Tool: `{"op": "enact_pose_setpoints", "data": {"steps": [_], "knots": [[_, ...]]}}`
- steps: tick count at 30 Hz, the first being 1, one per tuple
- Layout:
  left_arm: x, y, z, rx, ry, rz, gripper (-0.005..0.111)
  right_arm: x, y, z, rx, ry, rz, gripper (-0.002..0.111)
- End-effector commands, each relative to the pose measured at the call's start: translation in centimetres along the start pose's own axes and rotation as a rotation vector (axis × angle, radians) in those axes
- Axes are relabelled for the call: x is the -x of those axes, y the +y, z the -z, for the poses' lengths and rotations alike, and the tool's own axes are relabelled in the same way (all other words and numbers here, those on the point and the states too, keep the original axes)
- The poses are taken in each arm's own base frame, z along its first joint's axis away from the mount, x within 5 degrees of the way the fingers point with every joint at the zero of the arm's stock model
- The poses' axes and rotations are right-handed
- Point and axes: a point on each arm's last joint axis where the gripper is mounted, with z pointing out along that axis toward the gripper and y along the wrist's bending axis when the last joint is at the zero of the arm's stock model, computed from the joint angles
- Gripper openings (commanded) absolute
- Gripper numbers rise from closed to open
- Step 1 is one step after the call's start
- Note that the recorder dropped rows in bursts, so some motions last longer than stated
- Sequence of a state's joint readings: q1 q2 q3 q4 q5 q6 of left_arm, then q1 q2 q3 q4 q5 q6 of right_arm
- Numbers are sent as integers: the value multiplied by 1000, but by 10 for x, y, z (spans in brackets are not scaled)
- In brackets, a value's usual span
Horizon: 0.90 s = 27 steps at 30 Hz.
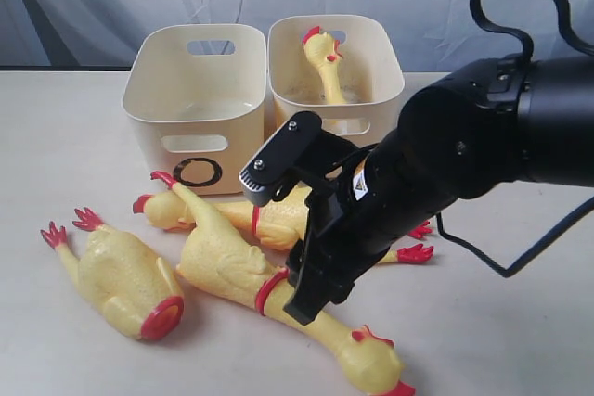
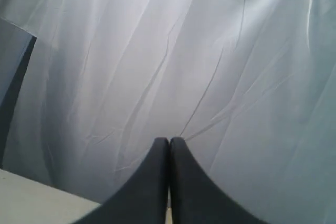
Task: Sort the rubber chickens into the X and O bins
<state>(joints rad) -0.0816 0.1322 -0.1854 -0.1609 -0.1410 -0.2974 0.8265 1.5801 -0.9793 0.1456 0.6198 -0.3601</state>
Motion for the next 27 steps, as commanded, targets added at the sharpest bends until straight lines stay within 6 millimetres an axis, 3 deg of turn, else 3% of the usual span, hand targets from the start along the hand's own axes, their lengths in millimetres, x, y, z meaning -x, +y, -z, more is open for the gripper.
{"op": "enact_pose_setpoints", "data": {"steps": [1, 4, 6, 8, 13, 16, 19, 21, 27], "knots": [[11, -8, -26, 41, 155, -135, 6, 0, 0, 3, -5, -7, 6, 58], [14, -10, -45, 76, 266, -245, 21, 0, 0, 3, -6, -9, 6, 58], [9, -7, -61, 95, 356, -346, 39, 0, 0, 3, -6, -9, 6, 58], [5, -5, -70, 91, 404, -433, 45, 0, 0, 3, -6, -9, 6, 58], [-20, 4, -90, 32, 611, -732, 46, 0, 0, 3, -9, -11, 9, 58], [-56, 0, -95, -146, 856, -926, 46, 0, 0, 3, -10, -13, 9, 58], [-77, -9, -95, -259, 966, -950, 46, 0, 0, 3, -7, -7, 9, 58], [-84, -16, -94, -319, 999, -966, 46, 0, 0, 3, -7, -7, 9, 58], [-94, -36, -85, -651, 1130, -1275, 46, -1, 0, 3, -4, -3, 2, 58]]}}
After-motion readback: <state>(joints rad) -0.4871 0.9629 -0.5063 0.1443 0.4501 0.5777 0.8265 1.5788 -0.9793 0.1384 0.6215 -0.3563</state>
